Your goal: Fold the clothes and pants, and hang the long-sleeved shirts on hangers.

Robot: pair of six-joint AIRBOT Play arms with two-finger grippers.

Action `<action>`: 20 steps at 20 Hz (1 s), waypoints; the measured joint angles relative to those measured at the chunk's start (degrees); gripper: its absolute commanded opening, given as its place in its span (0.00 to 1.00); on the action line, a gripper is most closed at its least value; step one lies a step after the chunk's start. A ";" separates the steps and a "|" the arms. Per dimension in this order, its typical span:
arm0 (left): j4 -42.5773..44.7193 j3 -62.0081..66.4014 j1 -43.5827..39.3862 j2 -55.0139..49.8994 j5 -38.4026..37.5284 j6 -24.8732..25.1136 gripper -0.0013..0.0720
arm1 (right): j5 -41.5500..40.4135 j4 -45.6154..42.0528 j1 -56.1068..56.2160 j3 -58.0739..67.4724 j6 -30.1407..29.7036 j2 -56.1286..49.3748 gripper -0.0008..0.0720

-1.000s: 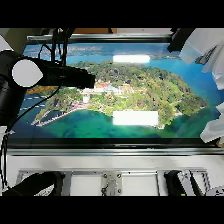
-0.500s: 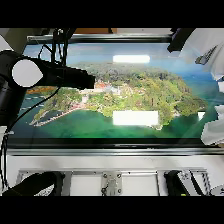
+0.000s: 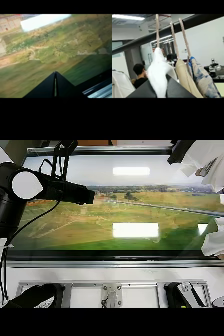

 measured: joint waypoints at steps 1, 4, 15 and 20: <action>0.00 0.00 0.00 0.00 -0.28 0.00 0.04 | -0.76 0.02 0.00 0.17 -0.13 -0.07 0.03; -0.02 0.00 0.00 0.00 -1.01 0.00 0.04 | -3.04 -0.02 -0.02 0.50 -0.59 -0.52 0.03; -0.02 0.02 0.00 0.00 -2.69 -0.13 0.04 | -2.97 -2.10 0.07 0.50 -0.79 -1.95 0.05; -0.04 0.00 0.00 -0.02 -2.99 -0.13 0.04 | -0.57 -2.56 0.04 0.39 -0.76 -2.71 0.84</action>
